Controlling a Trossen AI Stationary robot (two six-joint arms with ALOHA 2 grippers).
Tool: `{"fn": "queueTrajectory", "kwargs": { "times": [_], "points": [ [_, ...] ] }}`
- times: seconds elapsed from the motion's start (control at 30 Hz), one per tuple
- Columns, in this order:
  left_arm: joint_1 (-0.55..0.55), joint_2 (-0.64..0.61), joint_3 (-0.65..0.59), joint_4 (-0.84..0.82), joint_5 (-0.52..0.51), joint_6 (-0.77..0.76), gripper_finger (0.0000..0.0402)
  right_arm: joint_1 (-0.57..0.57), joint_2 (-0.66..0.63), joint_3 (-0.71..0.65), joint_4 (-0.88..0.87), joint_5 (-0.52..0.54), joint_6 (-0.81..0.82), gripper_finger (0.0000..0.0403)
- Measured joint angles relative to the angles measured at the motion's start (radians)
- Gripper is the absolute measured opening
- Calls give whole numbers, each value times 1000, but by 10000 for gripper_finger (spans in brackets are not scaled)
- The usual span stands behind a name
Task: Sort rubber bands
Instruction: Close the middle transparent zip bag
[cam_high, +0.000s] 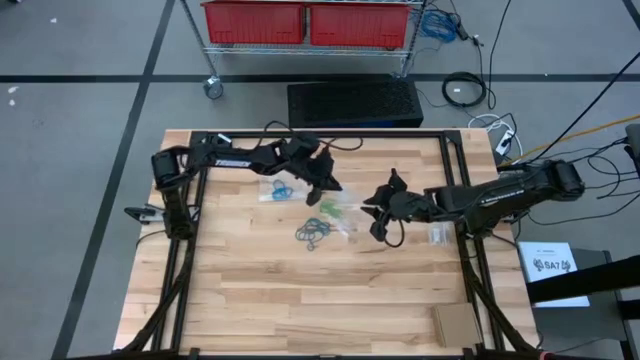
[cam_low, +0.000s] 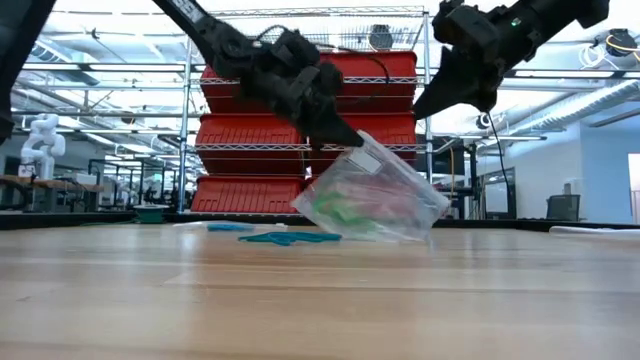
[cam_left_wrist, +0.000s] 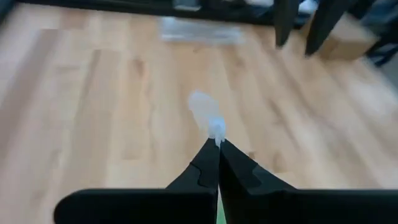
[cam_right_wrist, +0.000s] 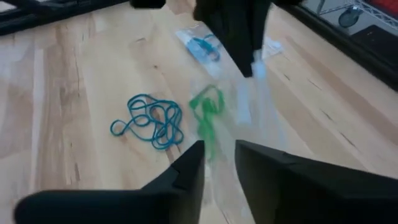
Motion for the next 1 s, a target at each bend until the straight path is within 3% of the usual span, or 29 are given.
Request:
{"fn": "queueTrajectory", "kwargs": {
  "times": [0.13, 0.3, 0.53, 1.0],
  "points": [
    [-41, -91, 0, -92, -116, 57, 3, 0, -41, 0, -20, -9, -48, 121],
    [-124, -188, -19, -110, -206, 85, 2, -32, -13, 0, 141, -127, -133, 127],
    [-220, -226, -21, -146, -367, 113, 1, -70, 34, 5, 306, -104, -235, 127],
    [-227, -226, -22, -138, -401, 105, 1, -91, 215, 164, 267, -100, -357, 109]
  ]
}}
